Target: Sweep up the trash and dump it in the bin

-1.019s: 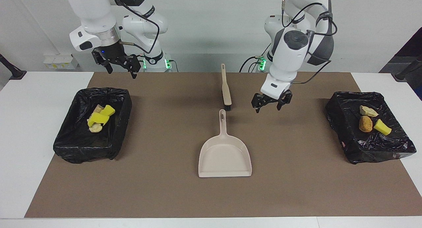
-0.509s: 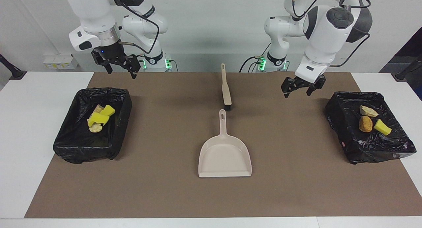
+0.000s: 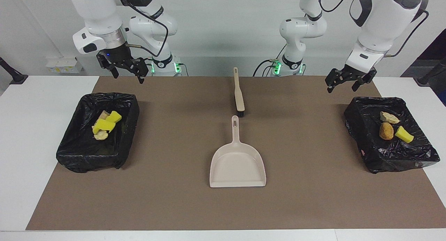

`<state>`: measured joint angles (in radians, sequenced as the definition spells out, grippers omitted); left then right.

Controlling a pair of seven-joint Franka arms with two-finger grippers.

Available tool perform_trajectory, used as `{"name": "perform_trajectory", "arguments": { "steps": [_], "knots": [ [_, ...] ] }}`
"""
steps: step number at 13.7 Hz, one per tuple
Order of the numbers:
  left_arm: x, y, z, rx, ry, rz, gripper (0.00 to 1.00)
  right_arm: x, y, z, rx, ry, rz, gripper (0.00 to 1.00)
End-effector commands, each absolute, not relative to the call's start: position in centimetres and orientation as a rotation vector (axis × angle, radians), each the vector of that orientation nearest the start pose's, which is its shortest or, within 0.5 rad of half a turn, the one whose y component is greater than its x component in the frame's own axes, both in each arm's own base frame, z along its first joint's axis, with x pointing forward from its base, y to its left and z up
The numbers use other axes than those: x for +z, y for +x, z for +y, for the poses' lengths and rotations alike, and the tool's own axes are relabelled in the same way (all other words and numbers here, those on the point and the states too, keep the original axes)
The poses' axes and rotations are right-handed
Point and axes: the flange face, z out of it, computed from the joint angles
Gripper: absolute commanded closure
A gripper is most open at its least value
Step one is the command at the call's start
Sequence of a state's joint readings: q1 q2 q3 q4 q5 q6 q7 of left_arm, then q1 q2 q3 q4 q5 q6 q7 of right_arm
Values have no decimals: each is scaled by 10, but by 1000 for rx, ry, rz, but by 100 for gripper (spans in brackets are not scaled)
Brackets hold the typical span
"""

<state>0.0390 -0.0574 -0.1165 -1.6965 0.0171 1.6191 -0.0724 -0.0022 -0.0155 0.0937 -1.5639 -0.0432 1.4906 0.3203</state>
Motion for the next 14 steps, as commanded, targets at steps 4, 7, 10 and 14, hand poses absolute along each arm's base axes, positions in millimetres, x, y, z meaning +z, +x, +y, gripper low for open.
{"name": "perform_trajectory", "arguments": {
  "steps": [4, 7, 10, 14],
  "knots": [
    [634, 516, -26, -19, -3124, -11, 0, 632, 538, 42, 58, -3149, 358, 0],
    [651, 514, -30, -46, -3154, 3, 0, 632, 538, 42, 58, -3149, 358, 0],
    [681, 511, -35, -39, -3151, 13, 0, 632, 538, 42, 58, -3149, 358, 0],
    [687, 506, -39, -31, -3151, 25, 0, 632, 538, 41, 58, -3149, 363, 0]
  ]
}}
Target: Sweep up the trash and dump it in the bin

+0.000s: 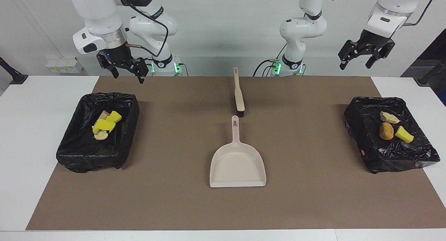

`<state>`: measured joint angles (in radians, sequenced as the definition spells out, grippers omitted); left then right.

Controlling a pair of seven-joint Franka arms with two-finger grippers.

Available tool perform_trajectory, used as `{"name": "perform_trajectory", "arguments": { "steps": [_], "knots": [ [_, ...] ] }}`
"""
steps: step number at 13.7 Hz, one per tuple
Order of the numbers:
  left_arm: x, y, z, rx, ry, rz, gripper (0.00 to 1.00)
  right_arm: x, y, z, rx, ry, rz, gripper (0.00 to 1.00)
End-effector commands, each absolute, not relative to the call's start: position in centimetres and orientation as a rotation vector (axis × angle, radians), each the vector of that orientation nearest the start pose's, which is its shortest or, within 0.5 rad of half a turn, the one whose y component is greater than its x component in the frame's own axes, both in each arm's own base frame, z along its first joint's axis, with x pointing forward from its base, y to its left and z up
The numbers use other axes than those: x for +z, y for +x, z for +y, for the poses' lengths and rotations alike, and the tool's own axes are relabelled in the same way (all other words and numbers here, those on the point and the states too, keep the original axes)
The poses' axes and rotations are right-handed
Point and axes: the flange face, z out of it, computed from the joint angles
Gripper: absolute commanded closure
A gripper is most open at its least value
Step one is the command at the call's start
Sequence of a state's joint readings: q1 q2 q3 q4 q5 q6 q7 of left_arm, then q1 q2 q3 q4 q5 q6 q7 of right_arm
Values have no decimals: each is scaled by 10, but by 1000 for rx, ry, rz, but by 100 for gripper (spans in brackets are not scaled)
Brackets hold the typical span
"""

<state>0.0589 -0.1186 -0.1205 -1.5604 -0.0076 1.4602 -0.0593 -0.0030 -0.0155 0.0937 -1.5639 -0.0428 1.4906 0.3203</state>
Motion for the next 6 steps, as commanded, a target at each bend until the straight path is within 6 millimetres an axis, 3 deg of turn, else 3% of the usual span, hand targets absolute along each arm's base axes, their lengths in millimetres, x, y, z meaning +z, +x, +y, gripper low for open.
{"name": "perform_trajectory", "arguments": {
  "steps": [1, 6],
  "knots": [
    [685, 505, -39, -34, -3155, 24, 0, 632, 538, 41, 58, -3149, 363, 0],
    [677, 506, -37, -40, -3172, 6, 0, 632, 538, 41, 58, -3149, 363, 0]
  ]
}}
